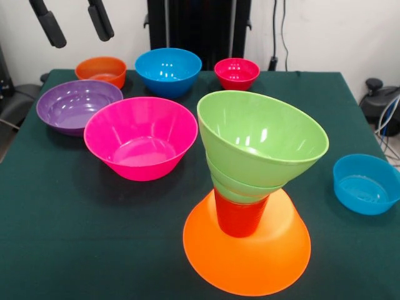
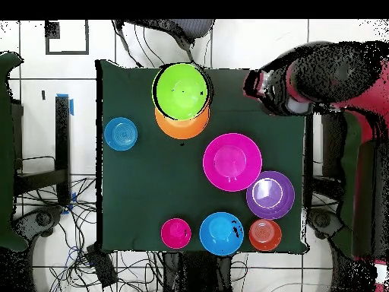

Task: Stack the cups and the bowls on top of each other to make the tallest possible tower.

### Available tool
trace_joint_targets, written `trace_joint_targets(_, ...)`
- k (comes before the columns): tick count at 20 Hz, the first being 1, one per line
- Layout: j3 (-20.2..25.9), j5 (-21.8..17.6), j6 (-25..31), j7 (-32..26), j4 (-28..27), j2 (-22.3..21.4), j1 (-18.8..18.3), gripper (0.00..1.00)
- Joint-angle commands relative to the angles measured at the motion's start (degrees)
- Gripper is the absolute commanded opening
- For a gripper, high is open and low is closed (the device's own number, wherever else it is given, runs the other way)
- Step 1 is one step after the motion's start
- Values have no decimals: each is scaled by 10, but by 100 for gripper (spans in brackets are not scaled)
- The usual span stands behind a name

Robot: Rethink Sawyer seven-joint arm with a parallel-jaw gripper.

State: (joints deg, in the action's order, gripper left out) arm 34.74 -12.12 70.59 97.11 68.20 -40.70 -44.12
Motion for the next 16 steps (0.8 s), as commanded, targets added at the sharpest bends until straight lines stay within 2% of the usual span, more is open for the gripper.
trace_joint_targets(1, 2, -50, 37, -114, 22, 27, 18, 100)
trace_joint_targets(16, 3, -60, 5, -125, 62, 16, 5, 100)
